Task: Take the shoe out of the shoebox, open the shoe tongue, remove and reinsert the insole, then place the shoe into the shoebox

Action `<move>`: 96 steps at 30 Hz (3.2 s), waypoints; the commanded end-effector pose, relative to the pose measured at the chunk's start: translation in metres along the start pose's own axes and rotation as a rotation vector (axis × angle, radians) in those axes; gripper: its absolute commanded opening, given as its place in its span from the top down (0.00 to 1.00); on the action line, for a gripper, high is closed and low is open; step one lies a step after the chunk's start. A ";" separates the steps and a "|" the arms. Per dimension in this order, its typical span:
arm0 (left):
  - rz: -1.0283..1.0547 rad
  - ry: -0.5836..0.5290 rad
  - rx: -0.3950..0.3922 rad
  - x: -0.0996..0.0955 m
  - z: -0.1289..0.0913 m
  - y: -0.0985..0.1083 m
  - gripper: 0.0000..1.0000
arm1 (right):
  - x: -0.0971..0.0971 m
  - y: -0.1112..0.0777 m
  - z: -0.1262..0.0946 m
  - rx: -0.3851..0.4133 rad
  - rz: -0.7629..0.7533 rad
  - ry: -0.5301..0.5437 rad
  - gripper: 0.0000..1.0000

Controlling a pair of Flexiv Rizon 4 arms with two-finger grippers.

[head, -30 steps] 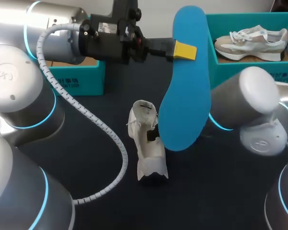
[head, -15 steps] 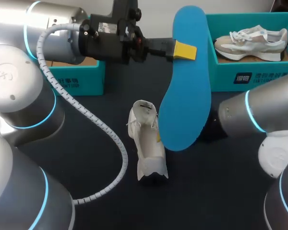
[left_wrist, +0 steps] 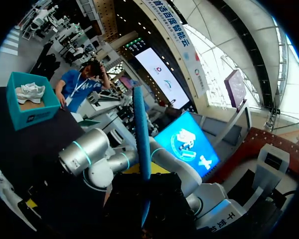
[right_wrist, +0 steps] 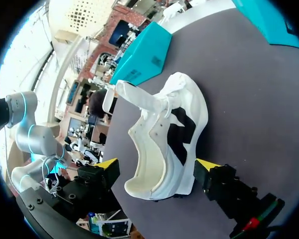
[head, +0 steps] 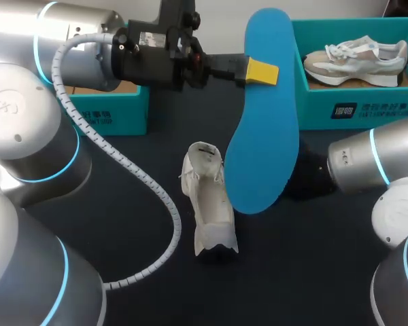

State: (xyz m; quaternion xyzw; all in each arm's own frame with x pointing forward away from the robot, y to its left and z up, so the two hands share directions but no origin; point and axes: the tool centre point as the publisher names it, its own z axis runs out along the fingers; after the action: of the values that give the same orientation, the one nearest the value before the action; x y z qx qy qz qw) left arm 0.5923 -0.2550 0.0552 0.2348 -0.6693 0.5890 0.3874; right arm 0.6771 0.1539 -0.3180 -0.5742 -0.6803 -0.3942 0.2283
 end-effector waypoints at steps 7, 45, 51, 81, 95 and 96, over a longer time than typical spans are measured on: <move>0.000 -0.001 0.003 0.000 0.000 0.002 1.00 | 0.017 0.009 -0.027 -0.134 0.020 0.179 0.00; 0.000 -0.001 0.003 0.000 0.000 0.002 1.00 | 0.109 0.077 -0.093 -0.103 0.108 0.484 0.00; 0.000 -0.001 0.003 0.000 0.000 0.002 1.00 | 0.110 0.080 -0.093 -0.055 0.125 0.464 0.00; 0.646 -0.100 0.010 -0.028 -0.033 0.009 1.00 | 0.111 0.077 -0.093 -0.019 0.145 0.492 0.00; 1.348 -0.128 -0.026 -0.057 -0.055 0.031 1.00 | 0.111 0.077 -0.093 -0.019 0.145 0.492 0.00; 1.348 -0.128 -0.026 -0.057 -0.055 0.031 1.00 | 0.111 0.077 -0.093 -0.019 0.145 0.492 0.00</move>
State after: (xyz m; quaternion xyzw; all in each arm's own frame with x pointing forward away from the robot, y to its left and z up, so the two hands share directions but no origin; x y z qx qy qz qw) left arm 0.6228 -0.2102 -0.0040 -0.0234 -0.7325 0.6716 0.1086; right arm 0.7109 0.1465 -0.1572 -0.5102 -0.5581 -0.5104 0.4096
